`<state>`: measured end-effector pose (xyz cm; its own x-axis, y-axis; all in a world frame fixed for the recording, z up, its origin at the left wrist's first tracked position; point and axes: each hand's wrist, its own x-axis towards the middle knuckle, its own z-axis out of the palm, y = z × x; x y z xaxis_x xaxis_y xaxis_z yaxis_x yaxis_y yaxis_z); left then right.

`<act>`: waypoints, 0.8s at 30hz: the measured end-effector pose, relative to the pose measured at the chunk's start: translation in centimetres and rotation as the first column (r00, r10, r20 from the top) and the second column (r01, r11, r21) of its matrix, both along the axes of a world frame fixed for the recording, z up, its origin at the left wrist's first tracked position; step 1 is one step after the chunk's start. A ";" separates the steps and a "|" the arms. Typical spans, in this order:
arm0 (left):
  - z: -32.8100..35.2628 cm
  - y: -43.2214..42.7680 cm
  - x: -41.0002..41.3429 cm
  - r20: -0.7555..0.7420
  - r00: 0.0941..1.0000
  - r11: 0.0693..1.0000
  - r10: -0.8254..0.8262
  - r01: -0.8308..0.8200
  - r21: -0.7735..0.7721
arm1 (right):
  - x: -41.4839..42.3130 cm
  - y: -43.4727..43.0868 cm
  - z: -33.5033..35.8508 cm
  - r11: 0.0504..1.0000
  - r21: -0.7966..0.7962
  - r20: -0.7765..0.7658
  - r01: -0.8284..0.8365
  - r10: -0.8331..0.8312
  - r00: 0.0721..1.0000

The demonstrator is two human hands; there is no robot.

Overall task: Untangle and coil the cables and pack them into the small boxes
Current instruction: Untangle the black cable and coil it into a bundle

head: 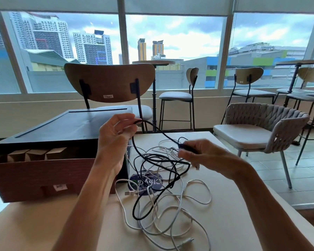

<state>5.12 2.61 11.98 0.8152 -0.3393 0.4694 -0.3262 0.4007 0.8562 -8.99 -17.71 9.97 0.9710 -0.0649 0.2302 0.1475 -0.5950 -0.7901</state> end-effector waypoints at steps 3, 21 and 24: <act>-0.4 -0.7 0.0 0.076 0.991 0.994 0.106 -0.107 0.008 | -0.2 0.3 -0.4 0.990 0.010 -0.052 -0.144 0.144 0.988; 0.3 0.5 0.1 -0.316 0.901 0.955 -0.297 0.289 -0.073 | 1.7 -1.5 -3.0 0.820 0.573 0.130 -0.007 -0.083 0.988; 0.6 0.3 -0.4 -0.370 0.844 0.920 -0.387 0.325 -0.221 | 1.9 -1.5 -2.6 0.659 0.746 0.189 -0.091 -0.078 0.979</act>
